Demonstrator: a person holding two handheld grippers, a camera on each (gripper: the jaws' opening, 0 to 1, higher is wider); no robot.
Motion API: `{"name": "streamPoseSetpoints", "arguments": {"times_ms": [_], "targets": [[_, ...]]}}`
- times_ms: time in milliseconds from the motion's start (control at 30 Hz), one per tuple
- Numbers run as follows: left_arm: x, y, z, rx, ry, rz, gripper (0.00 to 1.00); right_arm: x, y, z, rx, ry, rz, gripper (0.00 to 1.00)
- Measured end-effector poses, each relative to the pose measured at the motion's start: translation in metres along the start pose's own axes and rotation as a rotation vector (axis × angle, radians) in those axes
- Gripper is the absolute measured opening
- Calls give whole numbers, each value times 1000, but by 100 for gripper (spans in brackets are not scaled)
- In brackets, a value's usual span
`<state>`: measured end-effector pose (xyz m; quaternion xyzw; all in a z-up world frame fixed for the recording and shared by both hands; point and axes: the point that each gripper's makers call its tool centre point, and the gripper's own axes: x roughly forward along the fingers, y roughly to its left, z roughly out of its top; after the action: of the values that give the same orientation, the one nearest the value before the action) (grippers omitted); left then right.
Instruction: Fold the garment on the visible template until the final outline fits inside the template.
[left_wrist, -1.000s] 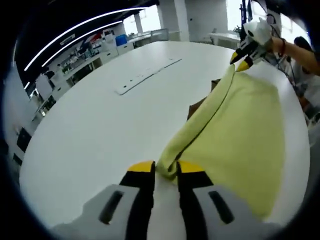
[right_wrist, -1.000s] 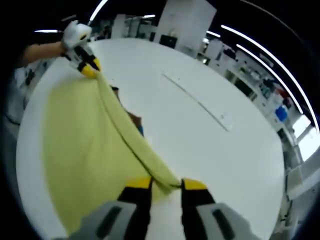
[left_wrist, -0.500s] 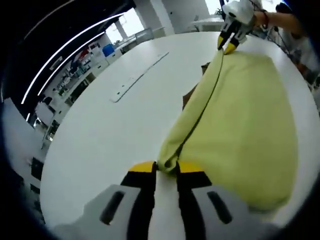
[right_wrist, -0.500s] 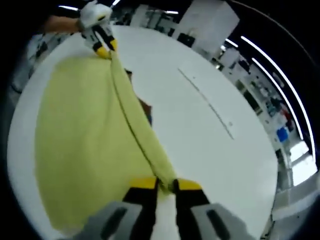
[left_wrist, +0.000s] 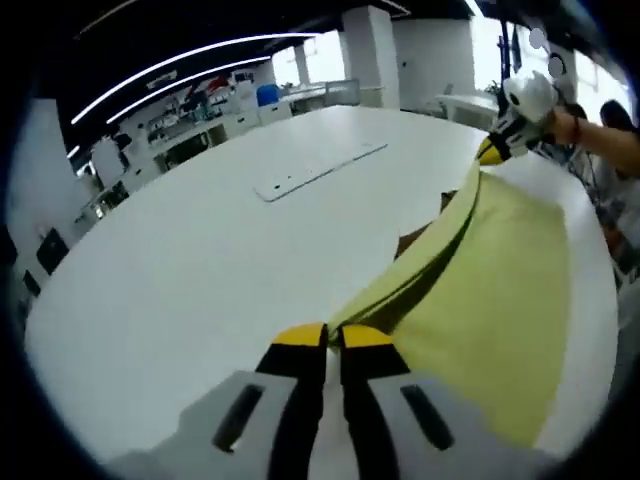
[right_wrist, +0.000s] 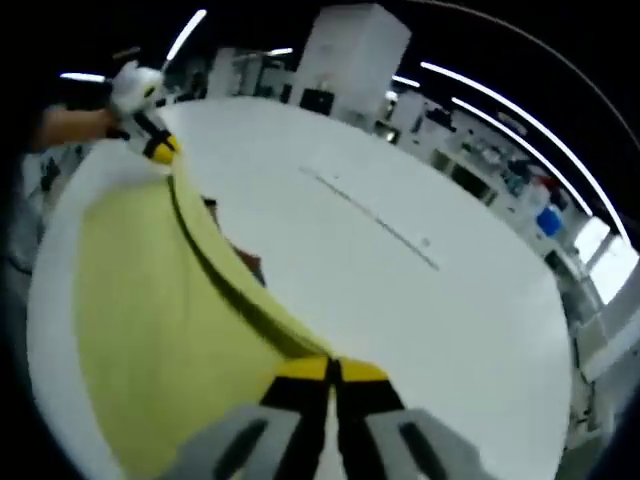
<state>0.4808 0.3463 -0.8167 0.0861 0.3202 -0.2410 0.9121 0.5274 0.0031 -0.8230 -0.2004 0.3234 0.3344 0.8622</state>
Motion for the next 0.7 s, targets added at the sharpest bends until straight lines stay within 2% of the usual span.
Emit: {"name": "streamPoseSetpoints", "arguments": {"times_ms": [100,167,233,333,400,467,533,600,700], "targets": [[4,1,-1,-109,-13,6,2,1,8,-2,70,-16,-7,0],[7,5,-4,-125,2,28,3,4,5,-7,143,-10,-26,0],[10,8,-6,-125,8,47,3,7,3,-3,217,-34,-20,0],[12,14,-5,-229,-6,56,3,9,-3,3,343,-74,-29,0],[12,14,-7,-198,3,77,4,9,-6,2,370,-63,-33,7],[10,13,-7,-168,9,93,7,8,-8,2,373,-62,-45,19],[9,17,-6,-171,2,97,15,6,-8,1,384,-57,-45,28],[7,20,-7,-180,-5,98,24,4,-5,-1,391,-44,-41,33],[2,14,-4,-193,-25,96,36,-1,-1,-2,399,-40,-23,42]]}}
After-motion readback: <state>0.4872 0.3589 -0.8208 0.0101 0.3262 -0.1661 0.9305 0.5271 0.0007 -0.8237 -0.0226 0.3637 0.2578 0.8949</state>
